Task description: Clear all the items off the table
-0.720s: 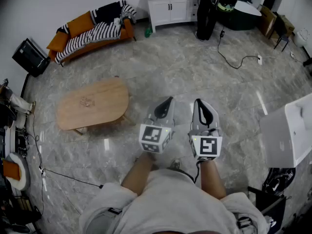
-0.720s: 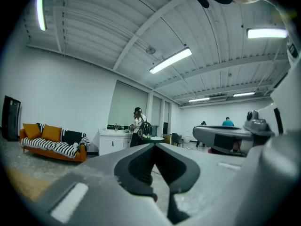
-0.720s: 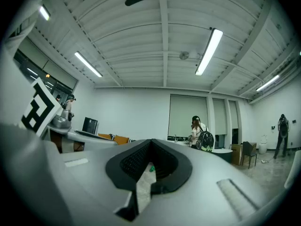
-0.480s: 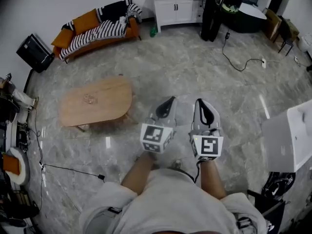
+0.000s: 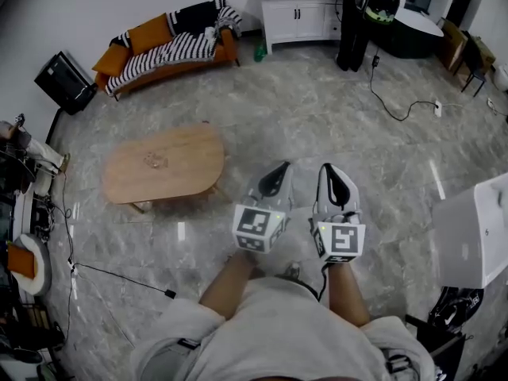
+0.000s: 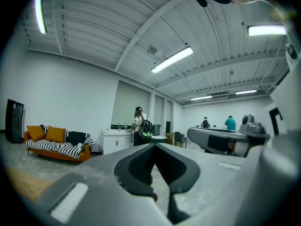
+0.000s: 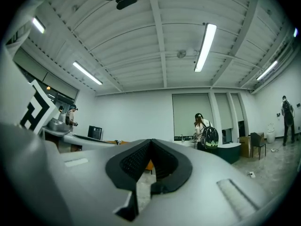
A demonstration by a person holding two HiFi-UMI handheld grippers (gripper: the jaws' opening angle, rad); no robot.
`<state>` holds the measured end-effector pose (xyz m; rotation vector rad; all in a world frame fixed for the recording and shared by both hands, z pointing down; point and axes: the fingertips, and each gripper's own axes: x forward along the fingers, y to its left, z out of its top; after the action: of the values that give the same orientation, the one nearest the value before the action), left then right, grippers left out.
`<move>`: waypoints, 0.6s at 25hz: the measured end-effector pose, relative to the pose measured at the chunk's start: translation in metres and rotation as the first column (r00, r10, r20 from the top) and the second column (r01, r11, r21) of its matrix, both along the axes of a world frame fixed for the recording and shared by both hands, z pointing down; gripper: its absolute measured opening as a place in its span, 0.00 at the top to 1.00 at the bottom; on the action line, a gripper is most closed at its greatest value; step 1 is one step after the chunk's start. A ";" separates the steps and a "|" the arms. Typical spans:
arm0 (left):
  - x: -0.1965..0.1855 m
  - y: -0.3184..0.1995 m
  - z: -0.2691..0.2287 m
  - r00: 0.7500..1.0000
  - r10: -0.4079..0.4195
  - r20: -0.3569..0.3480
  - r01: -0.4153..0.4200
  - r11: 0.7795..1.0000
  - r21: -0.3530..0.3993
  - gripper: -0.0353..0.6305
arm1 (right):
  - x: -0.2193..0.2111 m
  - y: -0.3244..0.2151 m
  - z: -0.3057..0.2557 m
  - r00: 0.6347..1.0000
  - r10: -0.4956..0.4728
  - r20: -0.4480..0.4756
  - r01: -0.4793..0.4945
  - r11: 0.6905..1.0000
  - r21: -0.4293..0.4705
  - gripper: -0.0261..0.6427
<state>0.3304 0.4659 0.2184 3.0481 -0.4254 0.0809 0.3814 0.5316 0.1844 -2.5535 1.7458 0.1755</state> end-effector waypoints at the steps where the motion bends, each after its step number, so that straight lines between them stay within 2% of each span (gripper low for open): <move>1: -0.002 -0.003 -0.001 1.000 -0.007 -0.003 0.007 1.000 -0.002 0.92 | -0.002 -0.004 0.001 1.000 -0.009 0.002 0.009 1.000 -0.002 0.95; 10: -0.054 -0.068 -0.002 0.987 -0.158 -0.019 0.157 0.987 -0.016 0.92 | -0.045 -0.076 0.007 0.986 -0.165 0.002 0.165 0.986 -0.004 0.95; 12: -0.075 -0.089 0.000 0.975 -0.223 -0.023 0.223 0.975 -0.020 0.92 | -0.062 -0.101 0.009 0.973 -0.232 -0.001 0.232 0.973 -0.008 0.95; 15: -0.117 -0.118 0.004 0.942 -0.335 -0.024 0.334 0.942 -0.027 0.92 | -0.100 -0.137 0.014 0.937 -0.348 -0.003 0.348 0.937 -0.017 0.95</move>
<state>0.2129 0.3484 0.2220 2.9003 -0.9242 0.0248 0.2814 0.3942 0.1979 -2.2026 2.1698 0.1549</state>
